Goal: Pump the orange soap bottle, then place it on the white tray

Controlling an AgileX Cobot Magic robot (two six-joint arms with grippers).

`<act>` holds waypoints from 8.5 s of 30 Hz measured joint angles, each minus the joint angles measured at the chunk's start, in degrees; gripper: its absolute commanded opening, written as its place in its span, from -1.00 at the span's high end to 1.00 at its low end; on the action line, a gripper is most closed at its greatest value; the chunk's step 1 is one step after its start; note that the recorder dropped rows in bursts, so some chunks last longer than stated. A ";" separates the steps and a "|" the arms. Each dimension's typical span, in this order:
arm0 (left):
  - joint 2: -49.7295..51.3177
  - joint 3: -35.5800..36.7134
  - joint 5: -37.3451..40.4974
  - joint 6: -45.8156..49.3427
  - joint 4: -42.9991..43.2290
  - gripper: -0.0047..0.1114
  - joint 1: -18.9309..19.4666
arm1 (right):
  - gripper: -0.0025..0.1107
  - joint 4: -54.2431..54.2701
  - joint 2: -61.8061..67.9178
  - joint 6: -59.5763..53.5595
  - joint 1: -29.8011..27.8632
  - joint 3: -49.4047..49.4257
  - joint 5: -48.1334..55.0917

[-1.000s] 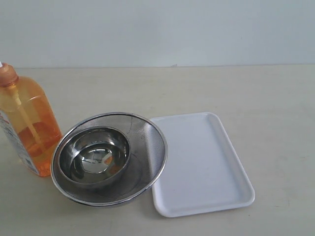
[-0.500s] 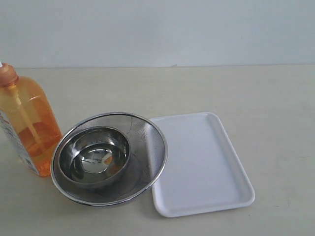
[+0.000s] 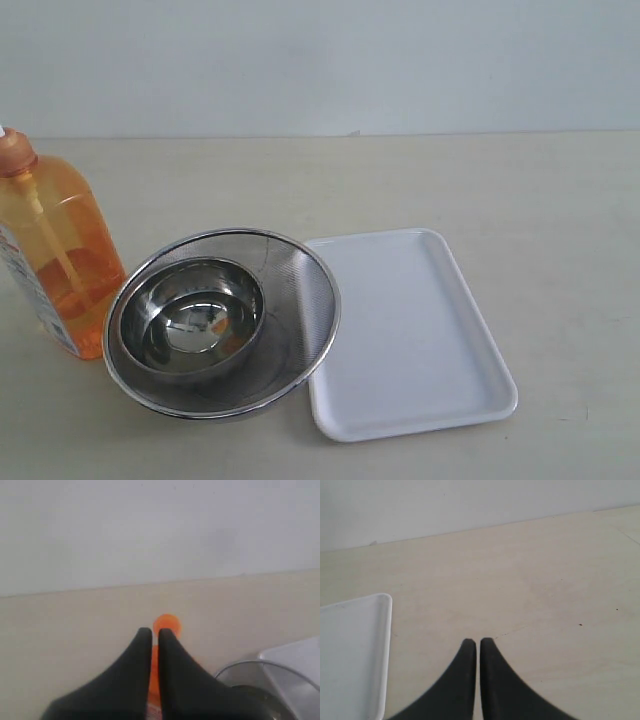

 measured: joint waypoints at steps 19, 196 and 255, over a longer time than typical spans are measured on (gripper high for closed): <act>25.43 -22.65 1.11 7.68 1.41 0.84 21.61 | 0.96 0.00 0.00 0.00 0.00 0.00 0.00; 41.15 6.76 32.02 117.76 -63.45 -0.47 36.88 | 0.96 0.00 0.00 0.00 0.00 0.00 0.35; 41.15 11.80 29.21 109.23 -67.96 0.58 34.16 | 0.96 0.00 0.00 0.00 0.00 0.00 0.35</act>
